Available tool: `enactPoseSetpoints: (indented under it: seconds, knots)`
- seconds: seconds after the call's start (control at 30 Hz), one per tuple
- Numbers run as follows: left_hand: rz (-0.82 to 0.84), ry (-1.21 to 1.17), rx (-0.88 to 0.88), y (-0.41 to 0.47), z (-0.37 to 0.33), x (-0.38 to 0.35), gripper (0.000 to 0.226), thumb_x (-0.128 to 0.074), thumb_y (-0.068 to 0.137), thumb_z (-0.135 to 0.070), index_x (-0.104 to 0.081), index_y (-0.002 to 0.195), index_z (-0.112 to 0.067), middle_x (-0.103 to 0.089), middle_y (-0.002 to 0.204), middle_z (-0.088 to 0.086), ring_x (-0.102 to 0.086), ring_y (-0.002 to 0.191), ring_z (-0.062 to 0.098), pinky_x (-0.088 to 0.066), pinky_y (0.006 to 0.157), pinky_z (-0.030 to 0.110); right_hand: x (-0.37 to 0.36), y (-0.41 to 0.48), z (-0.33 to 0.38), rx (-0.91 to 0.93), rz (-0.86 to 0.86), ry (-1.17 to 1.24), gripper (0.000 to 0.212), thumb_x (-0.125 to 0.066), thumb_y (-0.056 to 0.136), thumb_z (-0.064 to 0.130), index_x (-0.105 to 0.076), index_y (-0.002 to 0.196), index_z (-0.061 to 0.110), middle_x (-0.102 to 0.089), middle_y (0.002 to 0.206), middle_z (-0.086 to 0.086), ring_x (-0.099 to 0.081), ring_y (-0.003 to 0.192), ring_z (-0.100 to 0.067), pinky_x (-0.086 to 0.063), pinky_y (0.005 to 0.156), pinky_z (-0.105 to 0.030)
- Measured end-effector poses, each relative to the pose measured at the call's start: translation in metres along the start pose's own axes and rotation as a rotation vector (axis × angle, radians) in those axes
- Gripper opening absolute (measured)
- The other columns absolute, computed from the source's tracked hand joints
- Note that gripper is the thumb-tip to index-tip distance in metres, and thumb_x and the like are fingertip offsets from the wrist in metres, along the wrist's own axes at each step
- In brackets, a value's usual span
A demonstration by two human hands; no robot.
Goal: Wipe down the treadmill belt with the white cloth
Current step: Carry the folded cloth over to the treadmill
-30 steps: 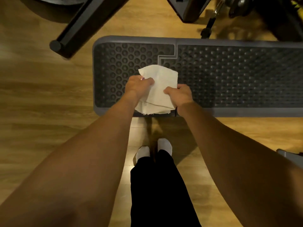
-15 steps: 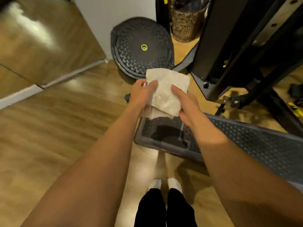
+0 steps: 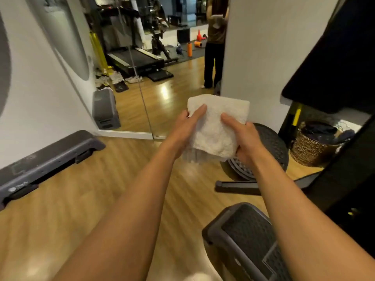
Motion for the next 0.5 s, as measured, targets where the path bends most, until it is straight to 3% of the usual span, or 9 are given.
enactPoseSetpoints:
  seconds: [0.03, 0.1, 0.33, 0.5]
  knots:
    - [-0.012, -0.033, 0.001, -0.01, -0.008, 0.025, 0.074, -0.068, 0.072, -0.065, -0.057, 0.128, -0.019, -0.07, 0.115, 0.002, -0.07, 0.099, 0.021, -0.057, 0.087, 0.041, -0.03, -0.003, 0.0, 0.003, 0.059, -0.014, 0.018, -0.069, 0.086, 0.017, -0.067, 0.103, 0.01, -0.073, 0.101, -0.01, -0.071, 0.092, -0.026, -0.058, 0.076, -0.04]
    - [-0.069, -0.057, -0.004, -0.03, -0.022, 0.082, 0.068, -0.065, 0.076, -0.064, -0.061, 0.124, -0.017, -0.072, 0.111, 0.004, -0.071, 0.097, 0.022, -0.057, 0.085, 0.038, -0.09, -0.011, -0.005, -0.005, 0.163, -0.025, 0.021, -0.069, 0.085, 0.018, -0.066, 0.104, 0.009, -0.074, 0.1, -0.008, -0.071, 0.091, -0.025, -0.059, 0.072, -0.038]
    - [-0.639, 0.064, -0.242, -0.123, -0.056, 0.287, 0.039, -0.056, 0.092, -0.046, -0.059, 0.114, -0.014, -0.066, 0.101, -0.002, -0.065, 0.088, 0.012, -0.055, 0.071, 0.027, -0.286, -0.049, -0.054, -0.101, 0.433, -0.069, 0.027, -0.071, 0.084, 0.019, -0.064, 0.108, 0.009, -0.073, 0.1, -0.01, -0.071, 0.089, -0.025, -0.059, 0.072, -0.04]
    - [-0.924, 0.163, -0.304, -0.198, -0.052, 0.395, 0.037, -0.052, 0.095, -0.044, -0.058, 0.106, -0.01, -0.063, 0.096, -0.001, -0.061, 0.086, 0.013, -0.051, 0.072, 0.027, -0.402, -0.088, -0.104, -0.212, 0.694, -0.069, 0.015, -0.067, 0.086, 0.015, -0.066, 0.1, 0.011, -0.074, 0.093, -0.009, -0.071, 0.085, -0.024, -0.059, 0.071, -0.037]
Point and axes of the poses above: each hand's wrist, its own y-axis towards the middle knuckle, its own x-axis out of the back of the hand, z = x × y, the point moved 6 cm from there along y, towards the middle knuckle
